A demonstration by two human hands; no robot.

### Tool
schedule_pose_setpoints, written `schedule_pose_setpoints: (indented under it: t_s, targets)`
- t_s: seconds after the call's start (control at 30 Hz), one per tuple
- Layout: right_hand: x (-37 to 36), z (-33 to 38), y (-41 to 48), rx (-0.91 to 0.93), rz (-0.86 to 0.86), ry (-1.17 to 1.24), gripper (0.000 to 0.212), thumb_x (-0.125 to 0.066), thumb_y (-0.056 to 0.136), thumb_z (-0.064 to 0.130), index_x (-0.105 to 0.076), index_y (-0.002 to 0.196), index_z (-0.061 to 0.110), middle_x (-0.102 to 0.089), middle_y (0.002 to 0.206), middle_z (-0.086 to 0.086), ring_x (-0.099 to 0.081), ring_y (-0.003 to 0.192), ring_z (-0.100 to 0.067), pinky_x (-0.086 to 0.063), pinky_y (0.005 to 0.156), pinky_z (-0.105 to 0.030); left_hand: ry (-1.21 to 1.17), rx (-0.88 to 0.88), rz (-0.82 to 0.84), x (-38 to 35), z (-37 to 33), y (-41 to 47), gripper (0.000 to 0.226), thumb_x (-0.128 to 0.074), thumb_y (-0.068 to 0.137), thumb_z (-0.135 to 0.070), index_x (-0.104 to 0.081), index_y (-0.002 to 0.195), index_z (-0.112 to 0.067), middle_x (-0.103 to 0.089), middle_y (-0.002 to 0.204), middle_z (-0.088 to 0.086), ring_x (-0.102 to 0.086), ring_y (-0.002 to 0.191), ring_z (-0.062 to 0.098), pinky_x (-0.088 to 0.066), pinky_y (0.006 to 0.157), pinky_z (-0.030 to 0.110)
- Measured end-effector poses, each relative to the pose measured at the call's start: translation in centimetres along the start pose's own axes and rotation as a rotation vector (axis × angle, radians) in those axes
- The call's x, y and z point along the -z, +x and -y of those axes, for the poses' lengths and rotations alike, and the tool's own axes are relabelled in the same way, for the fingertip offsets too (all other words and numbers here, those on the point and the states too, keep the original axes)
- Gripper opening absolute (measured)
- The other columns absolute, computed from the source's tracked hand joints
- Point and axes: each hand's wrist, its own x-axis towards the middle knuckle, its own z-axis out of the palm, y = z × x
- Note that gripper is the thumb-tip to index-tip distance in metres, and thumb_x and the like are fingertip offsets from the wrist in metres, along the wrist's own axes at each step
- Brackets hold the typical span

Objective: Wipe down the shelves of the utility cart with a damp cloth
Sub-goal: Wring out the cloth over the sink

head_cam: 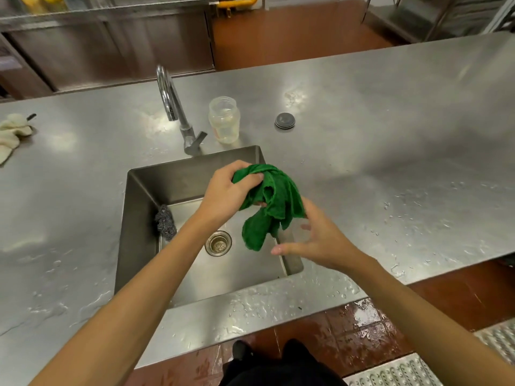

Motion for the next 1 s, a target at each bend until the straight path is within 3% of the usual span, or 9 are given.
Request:
schedule_pose_setpoints:
  t_s: [0.1,0.17,0.23,0.4,0.47,0.6,0.73,0.87,1.0]
  targets:
    - [0.5,-1.2,0.8,-0.015,-0.256,-0.029,0.031,-0.068,0.092,0.021,-0.058,0.119,0.033,-0.067,0.108,0.013,-0.063,0.099,0.002,-0.053,0.084,-0.02,-0.093,0.04,0.048,-0.2,-0.8,0.1,0.011,-0.065,0.09,-0.014,-0.067,0.094,-0.004,-0.069,0.086,0.021,-0.069,0.083,0.034,-0.061,0.076,0.044]
    - [2.1,-1.2,1.3,-0.027,-0.399,-0.078,0.025,-0.057,0.095,0.006,-0.065,0.108,0.026,-0.068,0.088,0.012,-0.062,0.077,0.006,-0.047,0.066,-0.015,-0.025,0.042,0.087,-0.4,-1.1,0.0,0.009,-0.062,0.093,-0.009,-0.068,0.098,-0.006,-0.071,0.087,0.011,-0.07,0.082,0.023,-0.06,0.076,0.036]
    - [3.9,0.1,1.7,-0.023,-0.478,-0.004,0.023,-0.055,0.095,0.005,-0.066,0.103,0.024,-0.067,0.086,0.015,-0.06,0.073,0.009,-0.046,0.066,-0.011,0.102,0.062,0.146,-0.6,-1.2,-0.1,0.016,-0.063,0.092,-0.013,-0.07,0.107,-0.013,-0.075,0.1,0.008,-0.072,0.092,0.02,-0.059,0.087,0.034]
    - [6.4,3.6,2.6,0.061,-0.474,0.022,0.017,-0.058,0.097,0.03,-0.068,0.092,0.018,-0.068,0.082,-0.006,-0.063,0.074,-0.014,-0.053,0.069,-0.038,0.438,0.089,0.408,-3.0,-1.9,-0.7,0.072,-0.071,0.068,-0.067,-0.052,0.131,-0.038,-0.065,0.122,-0.01,-0.064,0.11,0.008,-0.053,0.097,0.033]
    - [7.2,4.8,2.6,0.159,-0.415,-0.034,0.018,-0.06,0.096,0.032,-0.071,0.094,0.018,-0.068,0.083,-0.001,-0.065,0.079,-0.013,-0.056,0.071,-0.036,0.576,-0.054,0.332,-4.8,-2.7,-0.8,0.081,-0.072,0.063,-0.076,-0.05,0.131,-0.038,-0.066,0.116,-0.016,-0.065,0.105,0.006,-0.055,0.092,0.031]
    - [8.6,5.2,2.9,0.257,-0.345,-0.184,0.014,-0.068,0.09,0.032,-0.075,0.098,0.022,-0.068,0.088,0.005,-0.063,0.081,-0.008,-0.051,0.073,-0.024,0.367,-0.285,0.017,-6.9,-5.1,0.6,0.048,-0.089,0.066,-0.042,-0.066,0.105,-0.024,-0.072,0.087,-0.005,-0.067,0.081,0.01,-0.054,0.073,0.023]
    - [9.8,3.8,2.2,0.192,-0.401,0.064,0.01,-0.07,0.089,0.029,-0.071,0.097,0.023,-0.069,0.085,0.009,-0.063,0.077,-0.001,-0.05,0.072,-0.019,0.431,-0.375,0.026,-8.5,-6.8,2.1,0.033,-0.089,0.069,-0.033,-0.077,0.097,-0.021,-0.074,0.085,-0.007,-0.067,0.08,0.004,-0.053,0.076,0.023]
    - [10.8,-0.7,0.4,0.024,-0.27,-0.069,0.063,-0.084,0.062,0.055,-0.058,0.113,0.029,-0.063,0.104,0.013,-0.059,0.096,0.001,-0.047,0.081,-0.015,0.381,-0.414,0.046,-9.9,-8.2,3.4,0.018,-0.087,0.072,-0.027,-0.079,0.087,-0.02,-0.074,0.078,-0.011,-0.069,0.074,0.005,-0.057,0.073,0.027]
    - [10.2,-6.7,-0.9,-0.142,-0.223,-0.249,0.038,-0.081,0.074,0.045,-0.067,0.103,0.024,-0.062,0.102,0.01,-0.058,0.096,-0.003,-0.052,0.09,-0.034,0.307,-0.385,0.037,-10.1,-9.1,4.2,0.015,-0.087,0.073,-0.025,-0.076,0.08,-0.018,-0.072,0.074,-0.008,-0.068,0.072,0.008,-0.055,0.065,0.026]
